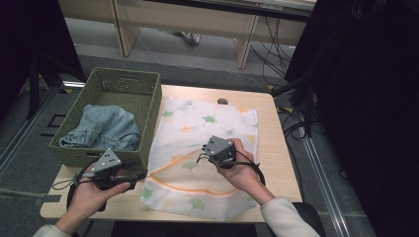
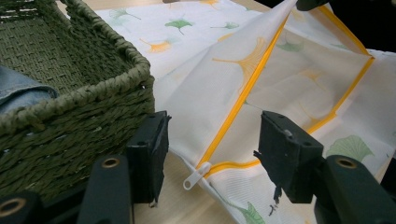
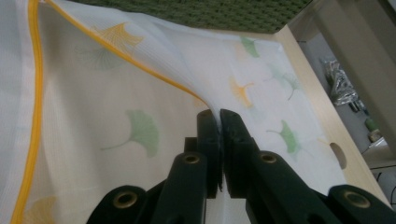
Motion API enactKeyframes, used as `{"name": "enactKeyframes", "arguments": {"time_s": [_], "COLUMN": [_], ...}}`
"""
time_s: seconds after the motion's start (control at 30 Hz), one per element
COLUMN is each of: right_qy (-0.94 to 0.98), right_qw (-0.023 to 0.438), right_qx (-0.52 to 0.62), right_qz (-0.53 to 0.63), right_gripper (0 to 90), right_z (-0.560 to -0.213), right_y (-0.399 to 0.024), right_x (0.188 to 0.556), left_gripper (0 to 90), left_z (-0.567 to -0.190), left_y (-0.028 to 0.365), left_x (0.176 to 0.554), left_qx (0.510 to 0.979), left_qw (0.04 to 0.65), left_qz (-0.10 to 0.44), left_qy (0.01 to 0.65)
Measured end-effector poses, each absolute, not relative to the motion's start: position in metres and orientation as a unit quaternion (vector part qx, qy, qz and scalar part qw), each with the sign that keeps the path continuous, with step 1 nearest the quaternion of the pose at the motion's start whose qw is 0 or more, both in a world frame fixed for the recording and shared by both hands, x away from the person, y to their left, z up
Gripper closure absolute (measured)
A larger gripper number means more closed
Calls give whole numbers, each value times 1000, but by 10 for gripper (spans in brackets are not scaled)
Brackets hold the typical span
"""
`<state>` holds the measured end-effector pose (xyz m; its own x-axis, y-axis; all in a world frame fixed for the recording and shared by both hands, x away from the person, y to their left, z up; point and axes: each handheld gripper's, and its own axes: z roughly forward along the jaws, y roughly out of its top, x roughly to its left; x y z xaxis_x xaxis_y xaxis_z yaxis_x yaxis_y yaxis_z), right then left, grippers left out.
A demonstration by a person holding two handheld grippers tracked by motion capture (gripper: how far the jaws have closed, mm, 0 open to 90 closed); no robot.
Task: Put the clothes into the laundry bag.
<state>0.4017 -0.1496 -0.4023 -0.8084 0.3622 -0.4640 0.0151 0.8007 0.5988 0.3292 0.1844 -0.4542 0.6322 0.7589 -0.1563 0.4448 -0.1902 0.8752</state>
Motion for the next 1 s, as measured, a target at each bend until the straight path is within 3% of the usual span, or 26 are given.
{"name": "enactKeyframes", "arguments": {"time_s": [0.27,0.3,0.4,0.63,1.0], "right_qy": [894,893,893,889,887], "right_qw": [313,312,315,321,323], "right_qx": [97,103,100,103,103], "right_qz": [305,307,305,309,313], "right_gripper": [876,876,876,876,875], "right_z": [-388,-387,-385,-381,-374], "right_y": [-147,-146,-147,-149,-149], "right_x": [407,406,407,407,409], "left_gripper": [323,290,259,207,183], "left_z": [-435,-425,-410,-396,-382], "left_y": [185,191,207,238,255], "left_x": [327,329,335,370,419], "left_qx": [741,727,704,704,720], "left_qw": [506,494,486,440,376], "left_qz": [195,231,269,265,259], "left_qy": [397,416,442,490,523]}}
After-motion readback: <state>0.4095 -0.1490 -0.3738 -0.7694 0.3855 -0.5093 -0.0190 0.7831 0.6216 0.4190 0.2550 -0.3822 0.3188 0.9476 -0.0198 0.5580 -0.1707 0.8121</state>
